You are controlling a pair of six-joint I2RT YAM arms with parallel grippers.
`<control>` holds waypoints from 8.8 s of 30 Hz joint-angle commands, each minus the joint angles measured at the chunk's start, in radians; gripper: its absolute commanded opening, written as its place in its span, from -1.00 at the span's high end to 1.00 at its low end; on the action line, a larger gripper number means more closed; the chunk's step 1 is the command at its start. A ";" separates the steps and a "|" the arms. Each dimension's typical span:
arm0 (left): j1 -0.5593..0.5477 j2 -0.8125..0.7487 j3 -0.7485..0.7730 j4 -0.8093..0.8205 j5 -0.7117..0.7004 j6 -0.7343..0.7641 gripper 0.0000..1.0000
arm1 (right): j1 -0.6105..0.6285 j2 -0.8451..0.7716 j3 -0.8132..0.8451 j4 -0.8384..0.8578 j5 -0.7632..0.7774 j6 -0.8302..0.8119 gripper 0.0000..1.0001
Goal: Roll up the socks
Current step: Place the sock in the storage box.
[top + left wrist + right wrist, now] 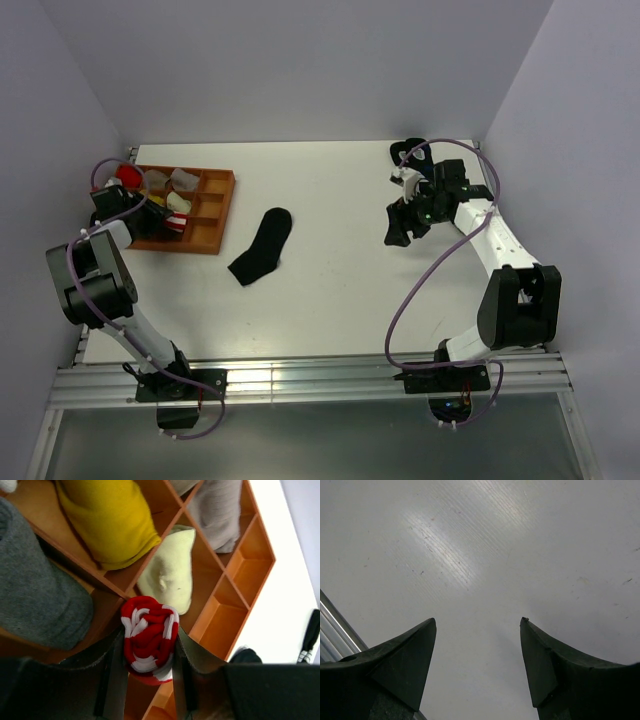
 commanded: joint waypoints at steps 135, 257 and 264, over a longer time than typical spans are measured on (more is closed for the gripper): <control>-0.173 0.214 0.427 -0.732 -0.208 0.151 0.99 | -0.008 -0.015 -0.075 0.034 0.035 -0.057 -0.37; -0.298 -0.337 0.212 -0.477 -0.420 -0.030 0.11 | 0.320 -0.048 -0.009 0.169 0.286 0.127 -0.28; -0.302 -0.579 0.155 -0.460 -0.314 -0.094 0.11 | 0.535 0.076 0.102 0.312 0.377 0.279 -0.25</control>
